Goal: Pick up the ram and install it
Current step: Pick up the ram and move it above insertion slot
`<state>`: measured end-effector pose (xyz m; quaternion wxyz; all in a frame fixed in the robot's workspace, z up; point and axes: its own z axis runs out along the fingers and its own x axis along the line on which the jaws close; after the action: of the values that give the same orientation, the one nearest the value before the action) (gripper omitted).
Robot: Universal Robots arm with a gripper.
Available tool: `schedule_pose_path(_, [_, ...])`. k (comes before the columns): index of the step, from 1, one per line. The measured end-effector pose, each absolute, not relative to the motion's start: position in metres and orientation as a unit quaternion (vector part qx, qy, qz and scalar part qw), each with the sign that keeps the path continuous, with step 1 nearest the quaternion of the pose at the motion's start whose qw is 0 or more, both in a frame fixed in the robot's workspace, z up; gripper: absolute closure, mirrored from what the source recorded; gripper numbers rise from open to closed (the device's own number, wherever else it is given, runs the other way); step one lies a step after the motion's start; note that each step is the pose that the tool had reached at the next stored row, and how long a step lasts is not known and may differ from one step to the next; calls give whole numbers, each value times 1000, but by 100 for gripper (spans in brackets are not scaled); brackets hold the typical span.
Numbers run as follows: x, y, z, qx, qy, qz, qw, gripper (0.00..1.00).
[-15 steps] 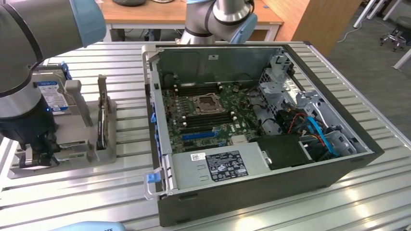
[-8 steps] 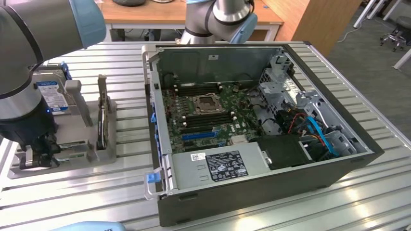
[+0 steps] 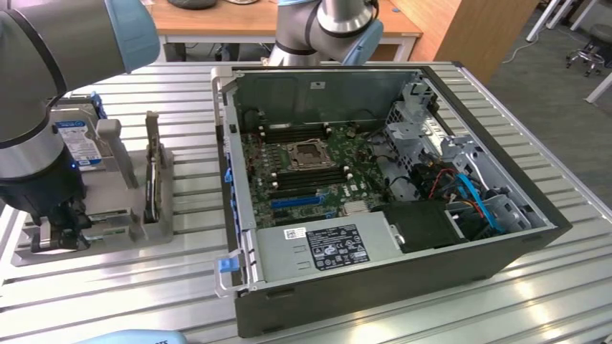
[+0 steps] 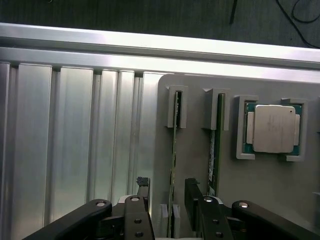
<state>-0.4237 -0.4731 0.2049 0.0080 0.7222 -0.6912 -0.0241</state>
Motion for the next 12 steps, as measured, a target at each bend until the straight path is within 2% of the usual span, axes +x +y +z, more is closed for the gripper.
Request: schedule_pose_path(12, [-416, -473, 205, 722, -691, -24, 8, 59])
